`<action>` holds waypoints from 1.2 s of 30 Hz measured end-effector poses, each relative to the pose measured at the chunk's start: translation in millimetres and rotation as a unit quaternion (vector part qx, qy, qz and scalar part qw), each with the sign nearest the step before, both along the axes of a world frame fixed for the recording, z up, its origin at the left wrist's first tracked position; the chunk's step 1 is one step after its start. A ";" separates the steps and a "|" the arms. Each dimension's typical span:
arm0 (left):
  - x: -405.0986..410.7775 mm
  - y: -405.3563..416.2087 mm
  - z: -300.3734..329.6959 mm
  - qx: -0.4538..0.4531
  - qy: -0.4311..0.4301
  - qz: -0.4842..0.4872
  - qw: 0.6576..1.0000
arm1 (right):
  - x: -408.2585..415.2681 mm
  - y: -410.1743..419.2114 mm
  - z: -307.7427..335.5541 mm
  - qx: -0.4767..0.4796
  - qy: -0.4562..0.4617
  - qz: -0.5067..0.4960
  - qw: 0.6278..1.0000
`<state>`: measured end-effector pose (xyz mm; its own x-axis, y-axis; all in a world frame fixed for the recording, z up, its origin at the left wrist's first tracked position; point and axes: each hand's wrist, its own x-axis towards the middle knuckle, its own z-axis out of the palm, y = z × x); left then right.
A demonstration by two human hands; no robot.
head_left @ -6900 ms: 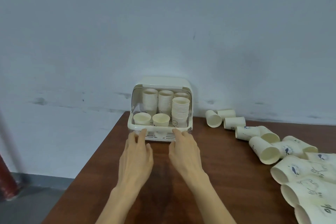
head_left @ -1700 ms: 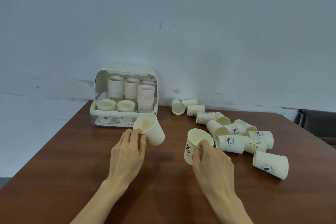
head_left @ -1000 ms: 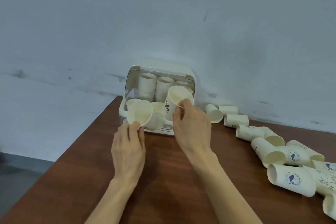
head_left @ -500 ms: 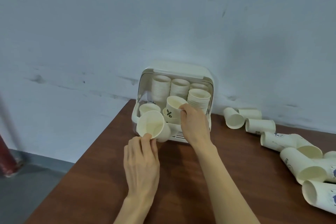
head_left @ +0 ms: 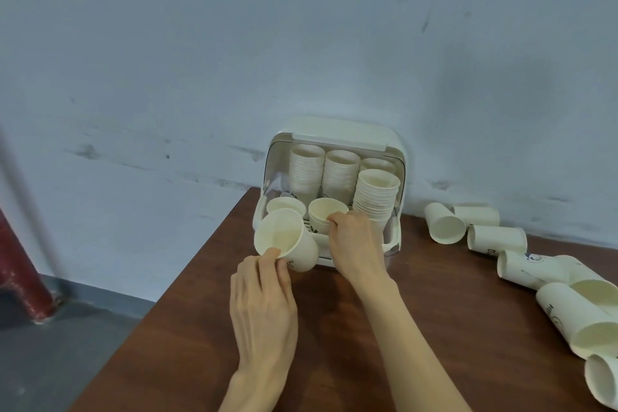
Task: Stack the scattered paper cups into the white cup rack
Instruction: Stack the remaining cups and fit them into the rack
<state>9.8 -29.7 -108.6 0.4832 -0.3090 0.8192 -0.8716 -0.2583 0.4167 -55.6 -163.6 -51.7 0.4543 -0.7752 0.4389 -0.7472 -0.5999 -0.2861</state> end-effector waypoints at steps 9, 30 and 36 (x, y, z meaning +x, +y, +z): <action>46.7 -38.8 82.1 0.017 0.040 -0.011 0.999 | -3.1 1.5 1.1 -0.006 -0.008 -0.002 1.000; 75.2 -65.0 58.7 0.364 -0.126 -0.017 0.923 | -9.9 -6.7 -1.7 -0.003 0.005 0.029 1.000; 69.4 -56.7 53.6 0.389 -0.111 -0.032 0.914 | -20.4 4.1 -2.1 0.044 -0.047 0.040 0.997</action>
<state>79.2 -86.5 -55.0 0.2933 -0.8614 0.4146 -0.9357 -0.3477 -0.0604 -76.0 -159.5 -53.9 0.4757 -0.7758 0.4146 -0.6654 -0.6256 -0.4072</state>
